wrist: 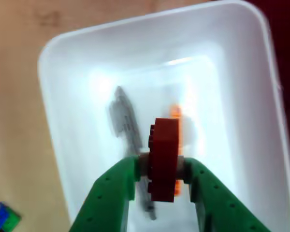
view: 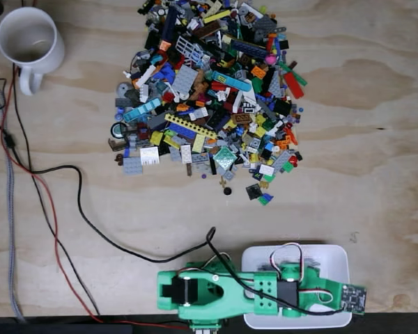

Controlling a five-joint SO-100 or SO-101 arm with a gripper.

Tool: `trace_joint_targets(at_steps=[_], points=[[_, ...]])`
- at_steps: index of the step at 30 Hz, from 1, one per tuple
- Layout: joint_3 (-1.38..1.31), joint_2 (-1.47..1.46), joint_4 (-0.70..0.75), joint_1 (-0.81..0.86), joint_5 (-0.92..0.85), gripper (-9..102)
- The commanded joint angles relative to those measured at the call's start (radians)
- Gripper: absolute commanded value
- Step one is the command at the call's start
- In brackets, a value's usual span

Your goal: Find the closest Lego and put it in the bin.

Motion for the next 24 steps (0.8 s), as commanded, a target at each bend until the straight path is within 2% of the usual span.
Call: trace_joint_targets(at_steps=[1, 5, 9, 12, 17, 24], points=[[0.006, 0.091, -0.017, 0.006, -0.055, 19], [-0.005, 0.12, -0.032, -0.14, -0.06, 22], [-0.002, 0.166, -0.114, -0.449, -0.054, 19], [0.018, 0.221, -0.181, -0.742, -0.015, 0], [0.067, 0.247, -0.224, -1.134, 0.018, 0], [0.143, 0.242, -0.268, -1.451, 0.08, 0]])
